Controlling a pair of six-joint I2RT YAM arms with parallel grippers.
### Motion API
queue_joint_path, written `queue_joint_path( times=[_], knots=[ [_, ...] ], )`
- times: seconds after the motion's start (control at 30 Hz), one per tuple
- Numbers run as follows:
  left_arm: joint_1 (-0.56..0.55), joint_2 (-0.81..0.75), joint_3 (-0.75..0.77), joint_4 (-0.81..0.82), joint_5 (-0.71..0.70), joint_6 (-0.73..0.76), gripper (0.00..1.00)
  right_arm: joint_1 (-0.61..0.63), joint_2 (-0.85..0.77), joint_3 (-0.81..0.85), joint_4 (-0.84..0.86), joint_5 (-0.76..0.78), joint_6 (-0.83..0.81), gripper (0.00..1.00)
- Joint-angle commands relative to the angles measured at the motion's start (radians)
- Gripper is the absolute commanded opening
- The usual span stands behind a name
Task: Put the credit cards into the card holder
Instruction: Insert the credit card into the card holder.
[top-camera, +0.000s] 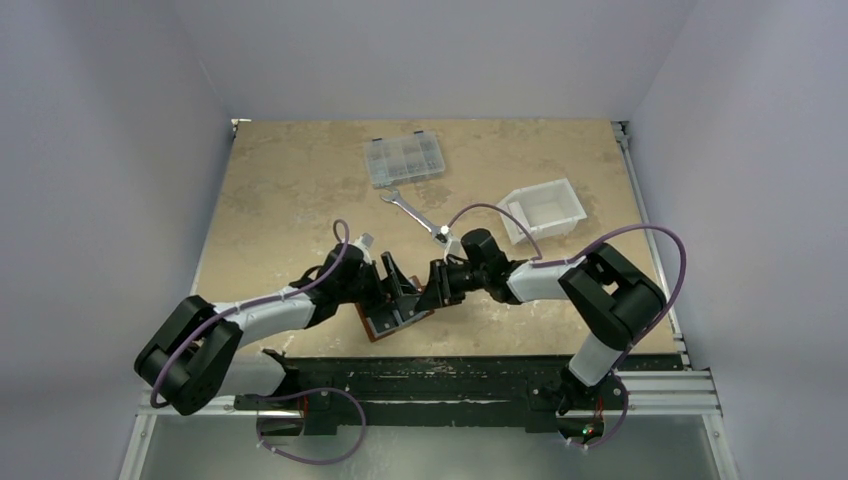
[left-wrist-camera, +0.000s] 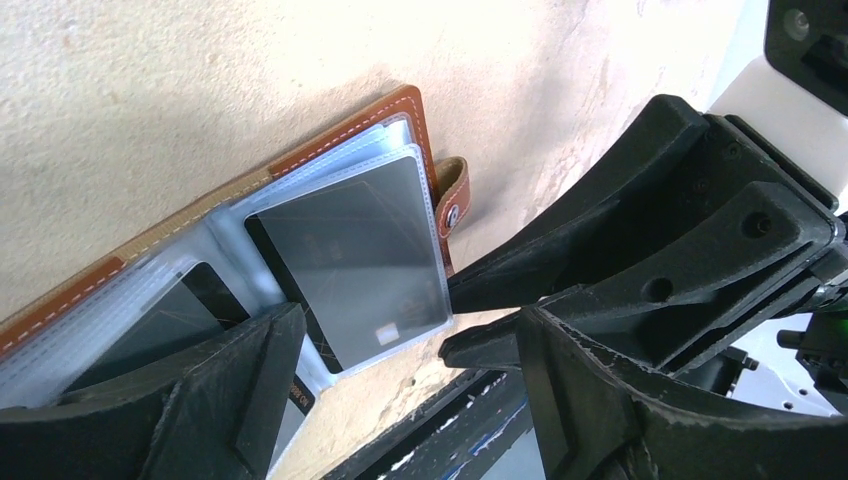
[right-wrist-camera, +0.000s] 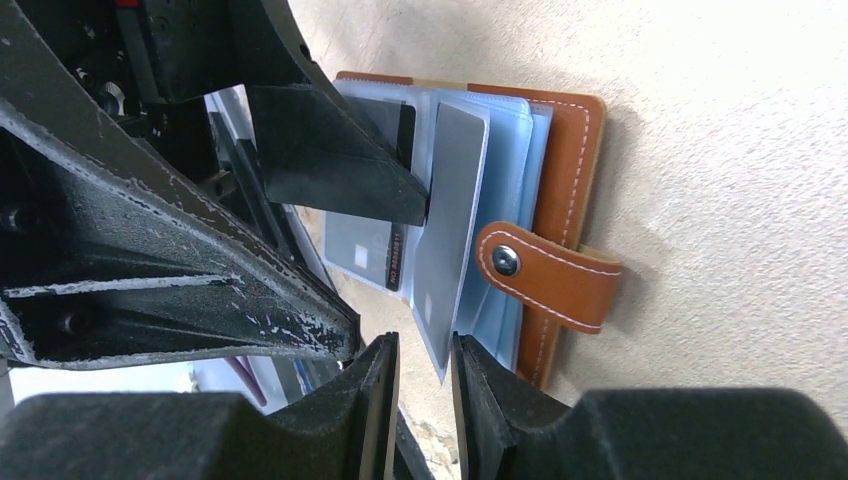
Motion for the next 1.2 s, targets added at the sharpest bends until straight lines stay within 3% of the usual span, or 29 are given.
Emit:
queue_joint_path(
  times=[0.0,0.2,0.33,0.5,0.77,0.97,1.17],
  knots=[
    [-0.002,-0.052,-0.001,-0.159,-0.061,0.03,0.86,0.016,-0.047,0.038,-0.008,0.017,0.003,0.34],
    [-0.002,-0.104,0.042,-0.253,-0.08,0.051,0.9,0.027,-0.074,0.062,-0.032,0.022,-0.013,0.39],
    [-0.003,-0.114,0.033,-0.237,-0.078,0.044,0.91,0.041,-0.041,0.073,0.022,-0.007,0.024,0.38],
    [-0.003,-0.077,0.0,-0.195,-0.076,0.042,0.91,0.044,-0.055,0.068,-0.048,0.068,0.007,0.39],
    [-0.002,-0.053,-0.038,-0.118,-0.055,0.026,0.9,0.05,-0.013,0.053,-0.026,0.056,0.021,0.41],
    [-0.002,-0.053,-0.04,-0.113,-0.055,0.023,0.9,0.06,0.019,0.064,-0.019,0.052,0.026,0.4],
    [-0.002,-0.05,-0.042,-0.11,-0.053,0.022,0.9,0.072,0.019,0.065,0.005,0.043,0.042,0.32]
  ],
)
